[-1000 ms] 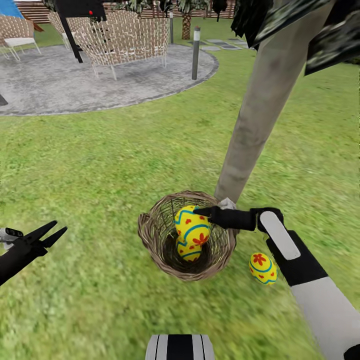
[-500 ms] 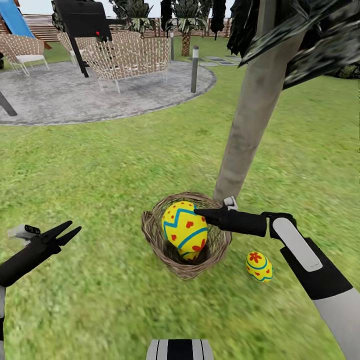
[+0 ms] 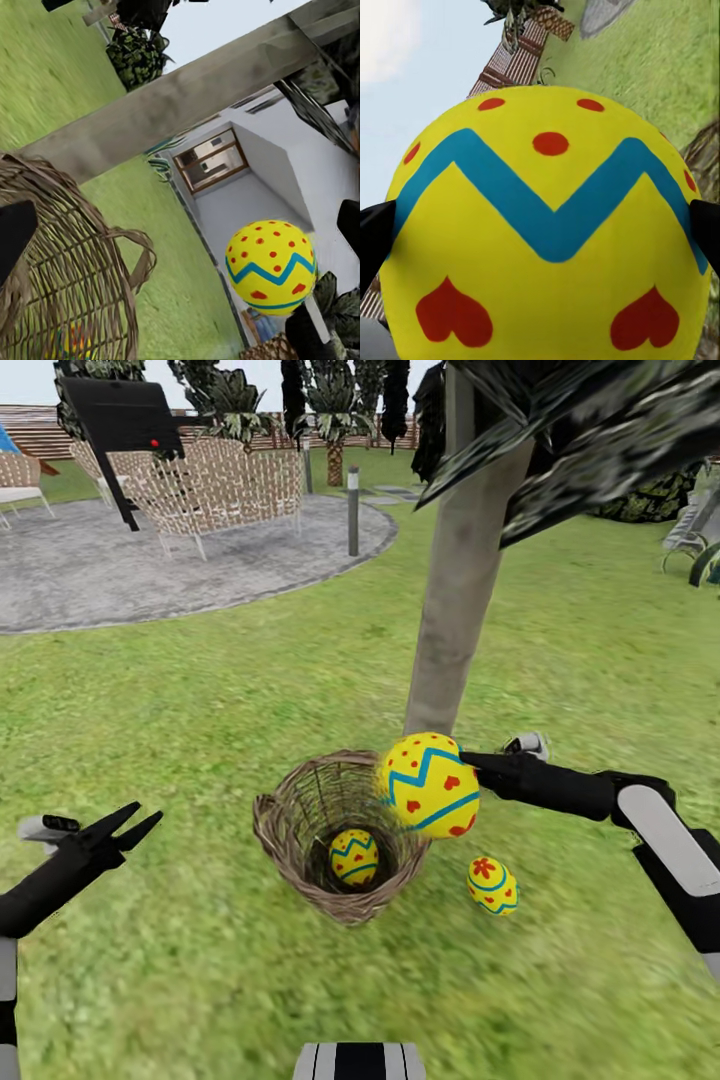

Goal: Take the three Easter eggs out of the wicker basket on the lawn in the garden, then place them on the lawn next to a single tree (choose any tree) so that all three eggs are next to the same tree and none are left in the basket.

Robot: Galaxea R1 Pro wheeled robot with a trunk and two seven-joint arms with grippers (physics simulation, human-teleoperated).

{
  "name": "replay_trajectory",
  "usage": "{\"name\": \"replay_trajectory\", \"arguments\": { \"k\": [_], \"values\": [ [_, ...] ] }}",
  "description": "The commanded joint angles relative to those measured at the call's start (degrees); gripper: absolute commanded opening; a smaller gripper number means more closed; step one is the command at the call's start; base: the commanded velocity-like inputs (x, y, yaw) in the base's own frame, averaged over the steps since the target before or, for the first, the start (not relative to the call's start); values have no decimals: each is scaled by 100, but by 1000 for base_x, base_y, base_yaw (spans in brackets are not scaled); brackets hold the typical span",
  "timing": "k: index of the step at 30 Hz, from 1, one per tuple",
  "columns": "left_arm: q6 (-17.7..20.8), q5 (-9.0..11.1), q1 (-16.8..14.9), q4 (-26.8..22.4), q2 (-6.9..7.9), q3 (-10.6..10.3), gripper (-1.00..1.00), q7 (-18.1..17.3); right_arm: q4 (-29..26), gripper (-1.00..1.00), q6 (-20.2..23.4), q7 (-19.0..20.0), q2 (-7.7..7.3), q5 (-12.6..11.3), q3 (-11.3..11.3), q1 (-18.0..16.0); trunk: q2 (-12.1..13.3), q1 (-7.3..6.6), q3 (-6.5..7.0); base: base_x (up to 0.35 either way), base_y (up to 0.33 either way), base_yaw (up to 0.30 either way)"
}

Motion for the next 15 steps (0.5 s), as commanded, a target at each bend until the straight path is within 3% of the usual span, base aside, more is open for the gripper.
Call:
{"name": "replay_trajectory", "arguments": {
  "k": [1,4,7,9,10,12,13,15],
  "values": [
    [-2,-7,0,3,2,100,100,-92,3,-100,-2,0,-42,5,-42,0,0,0,6,0,0,-234],
    [-2,-16,0,9,3,203,100,-259,17,-100,-3,-9,-237,110,-218,0,0,0,25,0,0,-234],
    [0,-18,0,22,10,218,100,-279,38,-100,-8,-37,-293,825,-258,0,0,0,43,0,0,-234],
    [1,-18,0,27,8,217,100,-280,48,-100,-10,-58,-309,1061,-310,0,0,0,55,0,0,-234],
    [2,-18,0,31,11,221,100,-282,93,-100,-6,-97,-327,1171,-536,0,0,0,61,0,0,-234],
    [2,-12,0,31,21,237,100,-293,161,-100,-7,-160,-331,1952,-968,0,0,0,73,0,0,-234],
    [2,-4,0,28,39,243,100,-297,169,-100,-13,-169,-321,2669,-1124,0,0,0,79,0,0,-234],
    [2,-1,0,22,46,313,100,-300,172,-100,-30,-178,-309,3178,-1187,0,0,0,91,0,0,-234]
  ]
}}
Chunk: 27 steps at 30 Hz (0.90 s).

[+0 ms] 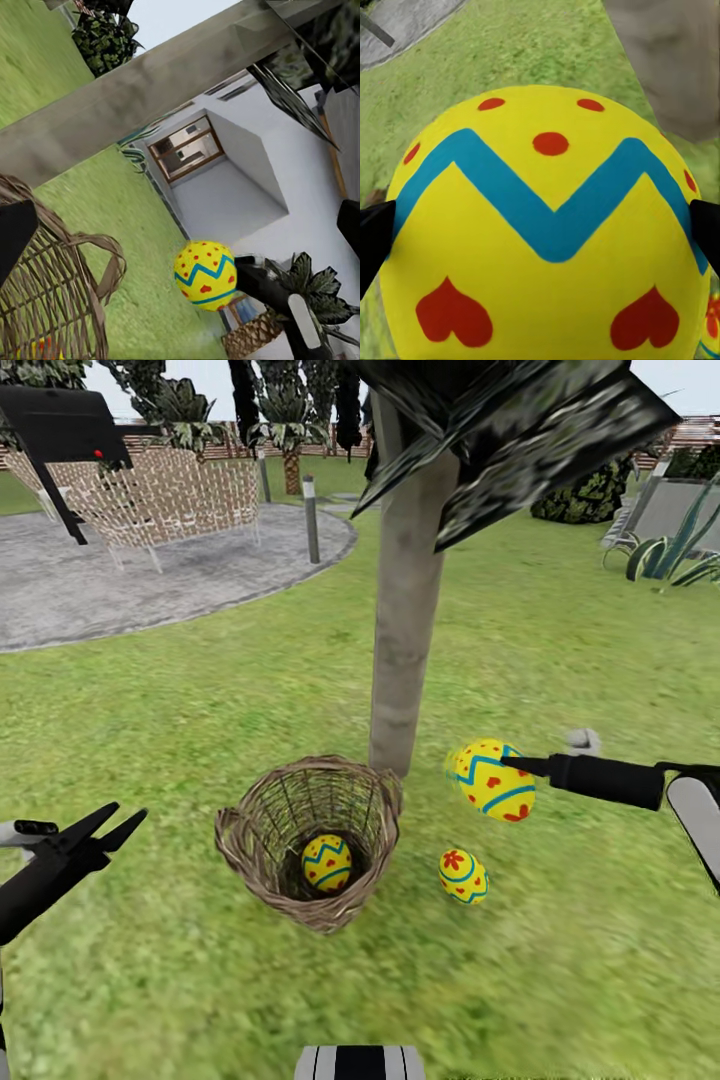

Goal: Take the three Easter eggs out of the wicker basket on the lawn in the garden, then place them on the lawn next to a single tree (choose any tree) so that all three eggs are next to the same tree and none are left in the basket.

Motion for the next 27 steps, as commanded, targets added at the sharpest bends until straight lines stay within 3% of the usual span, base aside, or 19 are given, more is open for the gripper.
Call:
{"name": "replay_trajectory", "arguments": {
  "k": [1,3,4,6,7,9,11,13,14,17,21,27],
  "values": [
    [0,0,0,0,3,35,100,-31,0,-100,-26,1,-1,69,-12,0,0,0,6,0,0,-234],
    [0,-3,0,13,26,104,100,-186,0,-100,-67,-81,-5,179,-49,0,0,0,18,0,0,-234],
    [0,-1,0,13,52,122,100,-260,0,-100,-119,-260,-3,361,-54,0,0,0,25,0,0,-234],
    [0,0,0,12,77,137,100,-429,12,-100,-543,-1407,82,1503,-33,3,0,0,36,0,0,-234],
    [0,0,0,8,76,134,100,-429,90,-100,-724,-1837,223,1919,-11,18,0,0,42,0,0,-234],
    [4,0,0,-7,73,133,100,-429,535,-100,-1164,-2617,772,2910,144,31,0,0,53,0,-3,-232],
    [8,0,0,-18,61,127,100,-429,1538,-100,-1983,-3134,1388,4297,441,31,0,0,64,0,-114,-223],
    [3,0,0,-21,47,115,100,-429,2351,-100,-2757,-3281,1747,4947,492,24,0,0,71,0,-230,-186],
    [1,0,0,-21,38,109,100,-429,2772,-100,-3133,-3371,1859,5134,512,15,0,0,73,0,-280,-73],
    [0,0,9,-22,14,95,100,-429,3347,-100,-3678,-3693,2033,5260,533,9,0,0,74,0,-298,-21],
    [-8,0,23,-24,-55,88,100,-429,3419,-100,-3802,-3815,2083,5266,555,9,0,0,74,0,-313,48],
    [-8,0,26,-22,-60,87,100,-429,3443,-100,-3806,-3839,2190,5309,562,9,0,0,74,0,-331,278]
  ]
}}
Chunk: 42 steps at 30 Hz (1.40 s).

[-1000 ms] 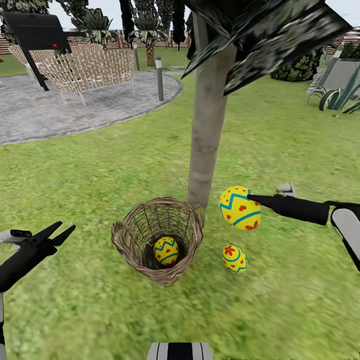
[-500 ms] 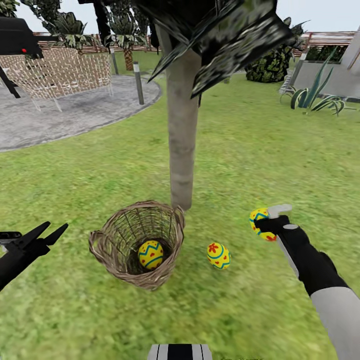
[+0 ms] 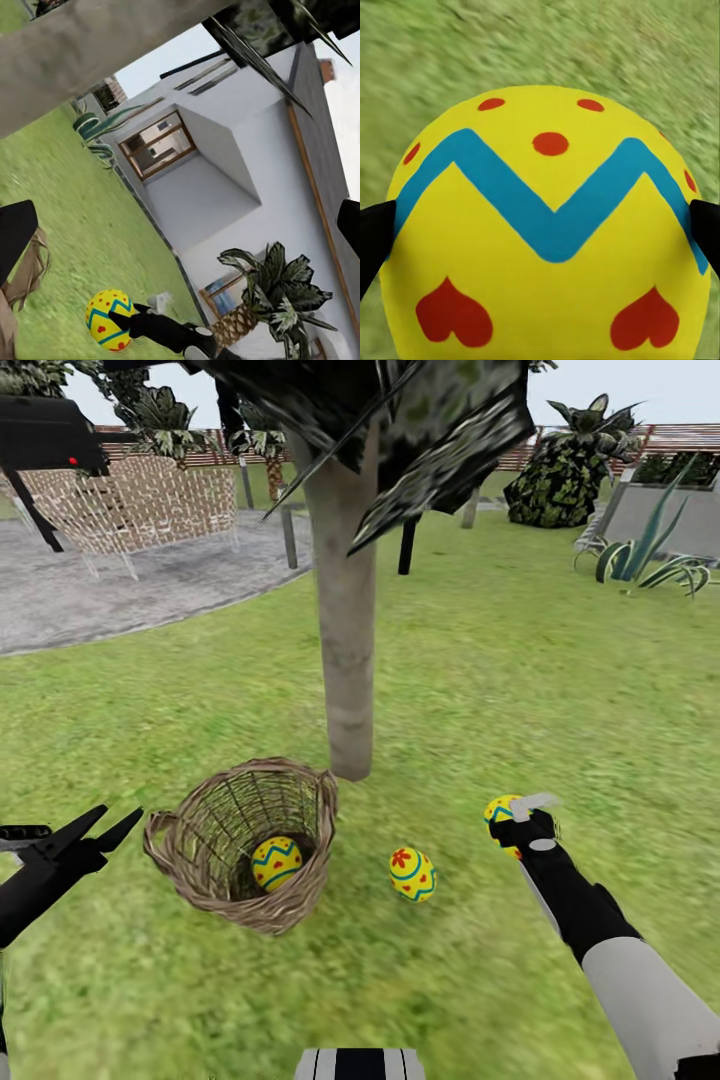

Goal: Take the three Easter eggs out of the wicker basket on the lawn in the garden, then place them on the lawn next to a single tree (choose any tree) so that all three eggs are next to the same tree and none are left in the basket.

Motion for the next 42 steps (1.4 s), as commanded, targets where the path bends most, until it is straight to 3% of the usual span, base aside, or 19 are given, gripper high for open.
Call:
{"name": "replay_trajectory", "arguments": {
  "k": [1,9,13,15,17,18,20,22,26,28,30,33,42],
  "values": [
    [5,0,-1,0,0,7,100,0,2,-100,-1,-1,31,16,2,0,0,0,0,0,-334,293],
    [8,0,0,0,2,28,100,0,8,-100,-6,0,101,87,60,0,0,0,0,5,-333,293],
    [5,0,7,16,0,28,100,0,128,-100,-94,19,205,78,598,6,0,0,0,74,-301,293],
    [0,102,14,11,3,28,100,0,277,-100,-148,41,440,74,730,2,0,0,0,22,-71,180],
    [-1,461,30,8,12,28,100,0,329,-100,-169,65,637,55,760,0,0,0,0,4,-13,33],
    [-1,525,33,8,14,28,100,0,348,-100,-165,61,798,64,763,0,0,0,0,1,-3,7],
    [-1,563,42,9,10,28,100,0,605,-100,-140,20,1083,70,764,-72,0,0,0,0,-1,2],
    [-1,570,44,9,9,28,100,0,836,-100,-128,12,1193,42,756,-309,-1,3,-22,0,0,0],
    [0,571,44,1,27,28,100,0,1271,-100,-99,-233,1209,13,705,-775,-7,13,-111,0,0,0],
    [-1,571,44,0,18,21,100,0,2295,-100,-168,-570,1196,-3,690,-1288,-9,18,-155,0,0,0],
    [1,572,44,0,18,25,100,0,2890,-100,-400,-671,1181,-171,685,-1590,-12,23,-199,0,0,0],
    [6,572,44,0,18,28,100,0,3178,-100,-528,-791,1143,-367,670,-1705,-16,31,-266,0,0,0],
    [8,572,44,0,34,28,100,0,3255,-100,-663,-810,1141,-340,698,-1715,-28,54,-465,0,0,0]
  ]
}}
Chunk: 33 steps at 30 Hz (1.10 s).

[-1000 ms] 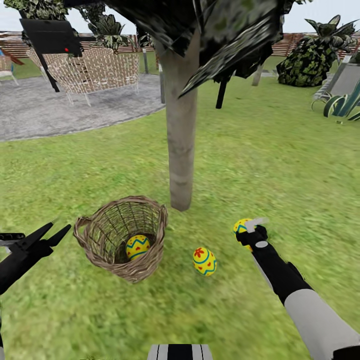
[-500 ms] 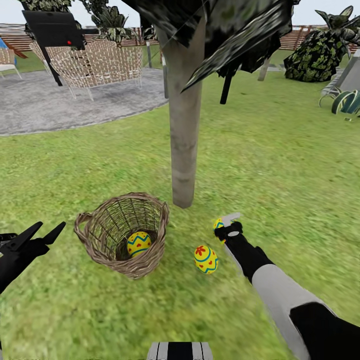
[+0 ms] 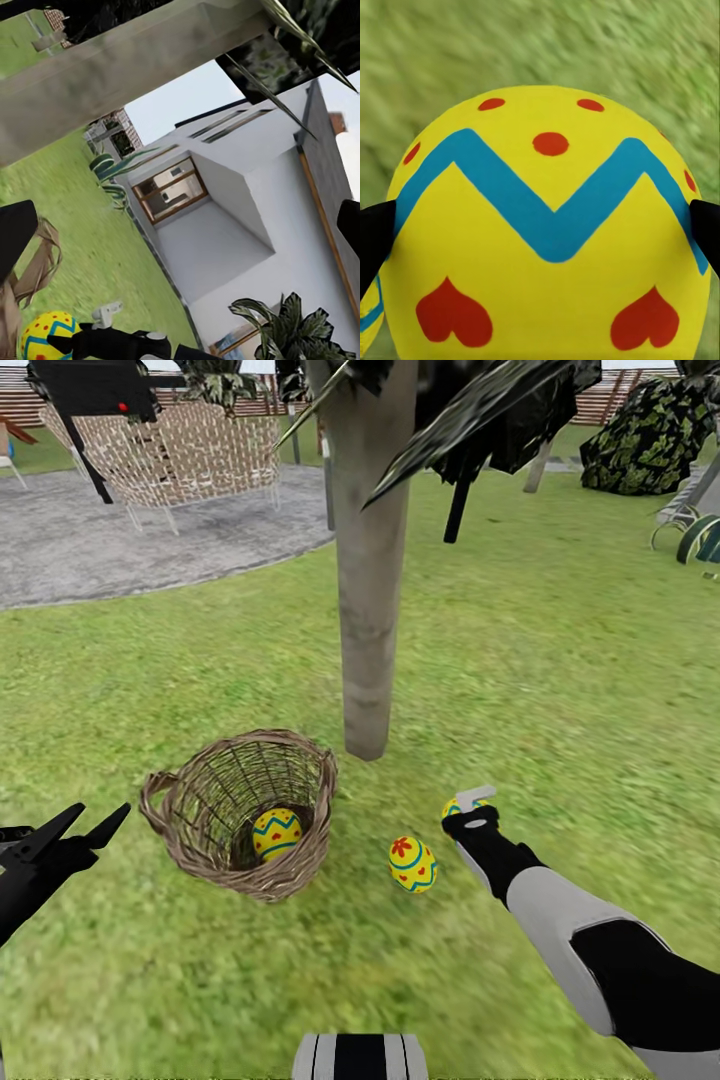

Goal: Take the three Easter eggs out of the wicker basket on the lawn in the garden, then place them on the lawn next to a single tree (choose any tree) so that all three eggs are next to the same tree and none are left in the basket.

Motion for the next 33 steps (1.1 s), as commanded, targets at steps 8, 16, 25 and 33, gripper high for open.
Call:
{"name": "replay_trajectory", "arguments": {
  "k": [8,16,25,33],
  "values": [
    [5,1,0,1,7,1,100,0,-25,-100,-255,42,13,35,27,2,-11,20,-178,0,0,0],
    [8,1,0,5,10,4,100,0,-35,-100,-317,25,-8,39,23,1,-22,41,-355,0,0,0],
    [8,1,0,9,10,0,100,0,-21,-100,-319,17,14,48,26,2,-34,64,-555,0,0,0],
    [8,1,0,9,10,0,100,0,-18,-100,-318,16,22,54,30,0,-45,85,-732,0,0,0]
  ]
}}
